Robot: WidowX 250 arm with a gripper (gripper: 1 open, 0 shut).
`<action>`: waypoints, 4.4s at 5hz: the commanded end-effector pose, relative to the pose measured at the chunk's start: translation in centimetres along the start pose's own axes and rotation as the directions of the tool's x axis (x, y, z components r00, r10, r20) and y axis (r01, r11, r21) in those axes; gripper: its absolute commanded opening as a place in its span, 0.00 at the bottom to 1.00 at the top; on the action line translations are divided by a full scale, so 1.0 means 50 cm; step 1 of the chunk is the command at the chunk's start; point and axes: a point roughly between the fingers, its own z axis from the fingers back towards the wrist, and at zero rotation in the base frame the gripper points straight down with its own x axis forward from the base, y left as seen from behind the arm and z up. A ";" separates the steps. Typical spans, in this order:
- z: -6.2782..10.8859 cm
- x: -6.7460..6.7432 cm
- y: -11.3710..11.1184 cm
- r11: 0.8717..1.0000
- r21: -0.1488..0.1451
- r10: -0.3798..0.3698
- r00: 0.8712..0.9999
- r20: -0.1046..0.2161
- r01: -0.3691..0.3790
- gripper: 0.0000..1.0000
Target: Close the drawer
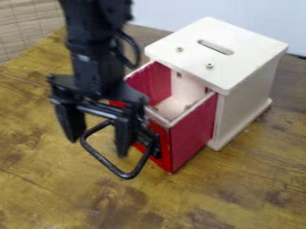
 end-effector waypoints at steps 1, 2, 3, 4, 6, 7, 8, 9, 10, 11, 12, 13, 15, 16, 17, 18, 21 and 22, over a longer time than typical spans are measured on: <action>0.019 0.013 -0.021 1.000 0.000 -0.022 0.998 0.059 0.022 1.00; 0.024 0.020 0.008 1.000 0.008 0.004 0.998 0.059 -0.004 1.00; 0.024 0.025 0.027 0.999 0.010 0.032 0.998 0.057 -0.032 1.00; 0.035 0.027 0.052 0.998 0.015 0.056 0.996 0.066 -0.057 1.00; 0.046 0.024 0.048 0.998 0.010 0.062 0.995 0.081 -0.063 1.00; 0.035 0.030 0.048 0.993 0.006 0.115 0.991 0.075 -0.116 1.00; 0.015 0.038 0.054 0.994 0.002 0.105 0.991 0.080 -0.105 1.00; -0.016 0.049 0.061 0.994 -0.011 0.106 0.988 0.109 -0.105 1.00; -0.087 0.054 0.051 0.993 -0.018 0.118 0.982 0.149 -0.117 1.00; -0.142 0.055 0.040 0.994 -0.003 0.104 0.979 0.177 -0.105 1.00; -0.186 0.060 0.037 0.995 0.011 0.099 0.977 0.189 -0.103 1.00; -0.196 0.064 0.060 0.990 0.025 0.135 0.973 0.188 -0.142 1.00; -0.227 0.069 0.087 0.967 0.051 0.237 0.954 0.183 -0.249 1.00; -0.245 0.072 0.089 0.947 0.059 0.301 0.937 0.178 -0.315 1.00; -0.203 0.074 0.090 0.925 0.066 0.360 0.917 0.173 -0.375 1.00; -0.167 0.087 0.076 0.911 0.055 0.395 0.903 0.171 -0.409 1.00; -0.116 0.120 0.020 0.842 -0.009 0.535 0.831 0.155 -0.540 1.00; -0.105 0.121 0.027 0.838 -0.019 0.541 0.828 0.148 -0.545 1.00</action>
